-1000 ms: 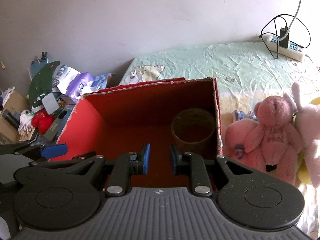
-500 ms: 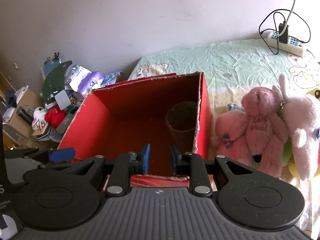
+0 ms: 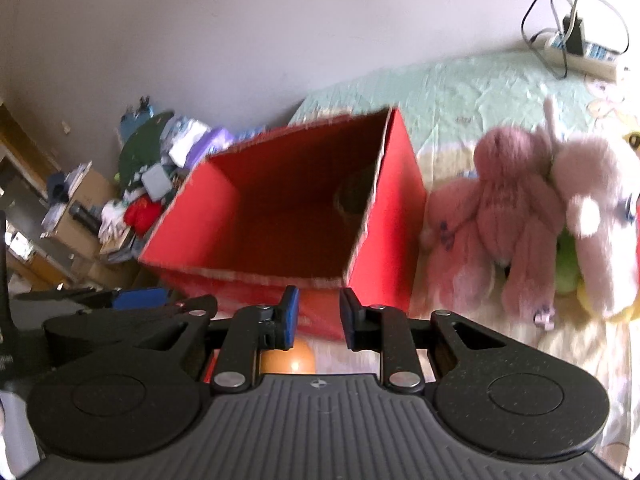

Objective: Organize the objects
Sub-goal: 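Withdraw the right gripper from the box back toward the table objects, then grasp the brown pine cone with the right gripper, then lift the pine cone with the right gripper and carry it over the box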

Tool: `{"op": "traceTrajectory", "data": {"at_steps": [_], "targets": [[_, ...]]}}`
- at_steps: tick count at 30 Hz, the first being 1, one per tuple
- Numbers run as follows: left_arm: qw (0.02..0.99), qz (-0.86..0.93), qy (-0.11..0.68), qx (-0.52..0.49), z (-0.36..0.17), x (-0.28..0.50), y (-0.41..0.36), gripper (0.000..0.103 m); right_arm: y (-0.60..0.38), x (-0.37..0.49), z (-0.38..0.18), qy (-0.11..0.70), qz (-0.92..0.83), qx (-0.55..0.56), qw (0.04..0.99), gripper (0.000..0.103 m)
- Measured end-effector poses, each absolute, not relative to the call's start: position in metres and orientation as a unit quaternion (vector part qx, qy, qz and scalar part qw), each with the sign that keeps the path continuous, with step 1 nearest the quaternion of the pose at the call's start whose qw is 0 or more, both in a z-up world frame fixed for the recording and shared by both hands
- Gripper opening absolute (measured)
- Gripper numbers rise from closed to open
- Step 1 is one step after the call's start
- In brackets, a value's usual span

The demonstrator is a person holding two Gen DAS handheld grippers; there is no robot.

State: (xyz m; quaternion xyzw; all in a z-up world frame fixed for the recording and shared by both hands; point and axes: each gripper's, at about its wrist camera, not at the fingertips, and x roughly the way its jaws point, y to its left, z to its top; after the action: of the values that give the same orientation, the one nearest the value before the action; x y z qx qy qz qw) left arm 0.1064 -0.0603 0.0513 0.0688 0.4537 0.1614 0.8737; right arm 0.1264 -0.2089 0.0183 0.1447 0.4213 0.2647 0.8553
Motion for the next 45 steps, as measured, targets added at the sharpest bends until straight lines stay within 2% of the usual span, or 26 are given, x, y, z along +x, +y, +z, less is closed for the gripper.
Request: {"op": "traceTrajectory", "data": {"at_steps": [8,16,20,24,31,35,41,45], "targets": [[0.871,0.087,0.481,0.046,0.026,0.075,-0.064,0.057,-0.212,0.116,-0.02,0.484,0.306,0.143,0.807,0.032],[0.87,-0.008,0.491,0.044,0.004,0.038,-0.078,0.056,-0.225,0.117,-0.052,0.549,0.31,0.205,0.749,0.036],[0.869,-0.043,0.491,0.047,-0.004,0.029,-0.091,0.061,-0.226,0.116,-0.061,0.567,0.315,0.221,0.728,0.041],[0.863,-0.059,0.498,0.055,-0.015,0.029,-0.101,0.061,-0.228,0.116,-0.069,0.58,0.325,0.228,0.712,0.045],[0.856,-0.071,0.51,0.05,-0.03,0.032,-0.107,0.061,-0.228,0.12,-0.078,0.6,0.333,0.241,0.687,0.046],[0.849,-0.07,0.521,0.05,-0.038,0.036,-0.108,0.049,-0.227,0.123,-0.083,0.608,0.337,0.253,0.673,0.047],[0.849,-0.058,0.522,0.054,-0.044,0.041,-0.107,0.047,-0.232,0.124,-0.082,0.612,0.343,0.254,0.666,0.042],[0.849,-0.066,0.522,0.056,-0.042,0.042,-0.11,0.038,-0.241,0.124,-0.08,0.609,0.332,0.252,0.674,0.041]]}}
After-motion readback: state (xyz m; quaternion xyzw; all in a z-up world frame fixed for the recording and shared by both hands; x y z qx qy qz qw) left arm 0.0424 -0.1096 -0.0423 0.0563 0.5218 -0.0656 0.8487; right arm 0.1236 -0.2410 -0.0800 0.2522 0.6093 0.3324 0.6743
